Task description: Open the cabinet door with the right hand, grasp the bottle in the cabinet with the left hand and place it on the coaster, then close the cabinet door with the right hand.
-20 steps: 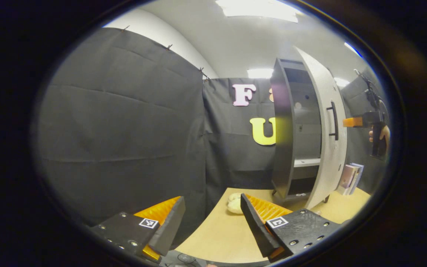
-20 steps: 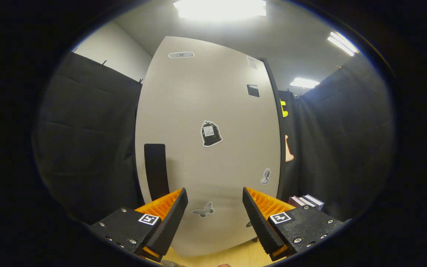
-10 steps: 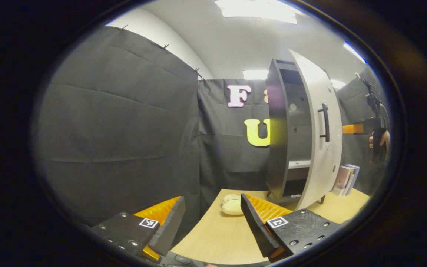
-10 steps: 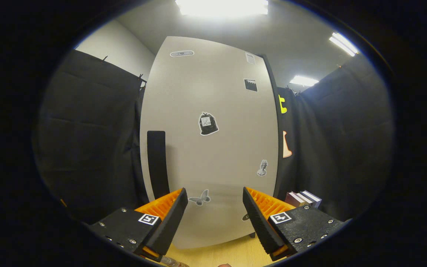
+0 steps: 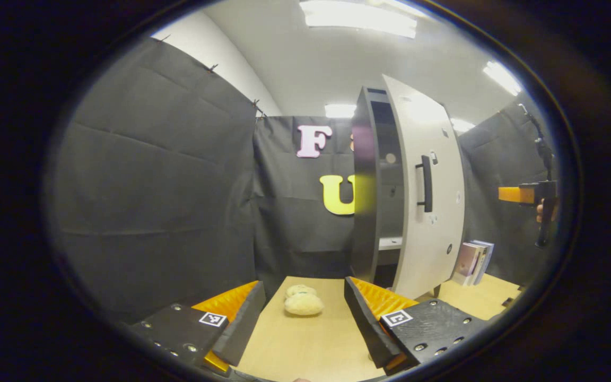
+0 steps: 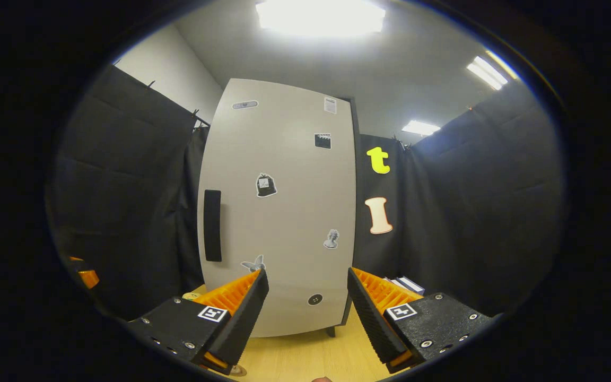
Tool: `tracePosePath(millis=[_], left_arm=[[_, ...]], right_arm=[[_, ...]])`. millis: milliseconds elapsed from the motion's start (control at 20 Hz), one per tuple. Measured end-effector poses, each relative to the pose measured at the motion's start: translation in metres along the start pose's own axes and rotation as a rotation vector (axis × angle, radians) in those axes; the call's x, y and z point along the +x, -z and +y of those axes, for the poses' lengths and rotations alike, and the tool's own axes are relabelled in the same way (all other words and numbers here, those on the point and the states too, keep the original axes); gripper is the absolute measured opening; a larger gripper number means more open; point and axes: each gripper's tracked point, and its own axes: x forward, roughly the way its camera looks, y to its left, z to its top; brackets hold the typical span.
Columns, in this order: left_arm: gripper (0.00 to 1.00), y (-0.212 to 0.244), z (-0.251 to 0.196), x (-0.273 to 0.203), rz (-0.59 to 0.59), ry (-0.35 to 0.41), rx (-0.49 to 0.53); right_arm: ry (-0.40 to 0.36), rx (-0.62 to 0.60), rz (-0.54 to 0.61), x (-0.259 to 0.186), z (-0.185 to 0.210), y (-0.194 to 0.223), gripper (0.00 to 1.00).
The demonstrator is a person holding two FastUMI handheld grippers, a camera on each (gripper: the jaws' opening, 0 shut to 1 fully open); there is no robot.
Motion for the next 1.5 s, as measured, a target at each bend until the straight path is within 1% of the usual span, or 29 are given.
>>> tracePosePath(millis=[100,350,400,450,500,650,750,800,900,1050,1100,1150,1200,1250,1300,1400,1450,1500], left_arm=[[0.90,-0.003,-0.018,0.000,-0.002,0.017,0.002],[0.90,-0.010,-0.058,-0.006,-0.007,0.047,0.010],[0.88,-0.012,-0.065,-0.007,-0.010,0.051,0.011],[0.89,-0.016,-0.071,-0.008,-0.010,0.056,0.015],[0.88,-0.021,-0.075,-0.012,-0.009,0.059,0.020],[0.88,-0.030,-0.089,-0.015,-0.013,0.063,0.033],[0.88,-0.035,-0.096,-0.016,-0.017,0.060,0.038],[0.90,-0.035,-0.099,-0.018,-0.014,0.059,0.039],[0.88,-0.036,-0.107,-0.017,-0.006,0.061,0.036],[0.89,-0.036,-0.116,-0.018,0.001,0.069,0.033],[0.90,-0.036,-0.117,-0.020,0.001,0.069,0.033],[0.88,-0.037,-0.118,-0.021,0.001,0.069,0.032],[0.90,-0.036,-0.119,-0.022,0.001,0.067,0.032],[0.88,-0.036,-0.119,-0.022,0.004,0.065,0.032],[0.90,-0.035,-0.120,-0.022,0.005,0.063,0.031],[0.90,-0.035,-0.121,-0.023,0.006,0.058,0.030],[0.88,-0.034,-0.120,-0.022,0.008,0.056,0.030],[0.89,-0.033,-0.121,-0.021,0.009,0.054,0.030]], right_arm=[[0.011,0.002,0.006,-0.011,-0.017,0.004,0.93],[0.035,0.017,0.021,-0.031,-0.059,0.017,0.93],[0.036,0.022,0.023,-0.033,-0.065,0.018,0.93],[0.039,0.029,0.029,-0.037,-0.071,0.021,0.93],[0.038,0.034,0.033,-0.038,-0.076,0.024,0.93],[0.050,0.043,0.036,-0.043,-0.092,0.030,0.93],[0.046,0.046,0.036,-0.047,-0.099,0.036,0.93],[0.043,0.048,0.038,-0.047,-0.100,0.041,0.93],[0.040,0.051,0.057,-0.051,-0.106,0.052,0.93],[0.035,0.069,0.075,-0.052,-0.111,0.060,0.93],[0.037,0.070,0.076,-0.053,-0.113,0.061,0.93],[0.040,0.069,0.073,-0.053,-0.115,0.060,0.93],[0.043,0.068,0.070,-0.054,-0.117,0.060,0.93],[0.045,0.066,0.066,-0.054,-0.118,0.058,0.93],[0.045,0.065,0.062,-0.053,-0.119,0.057,0.93],[0.045,0.066,0.060,-0.052,-0.119,0.056,0.93],[0.043,0.066,0.060,-0.052,-0.118,0.056,0.93],[0.042,0.065,0.060,-0.052,-0.117,0.055,0.93]])
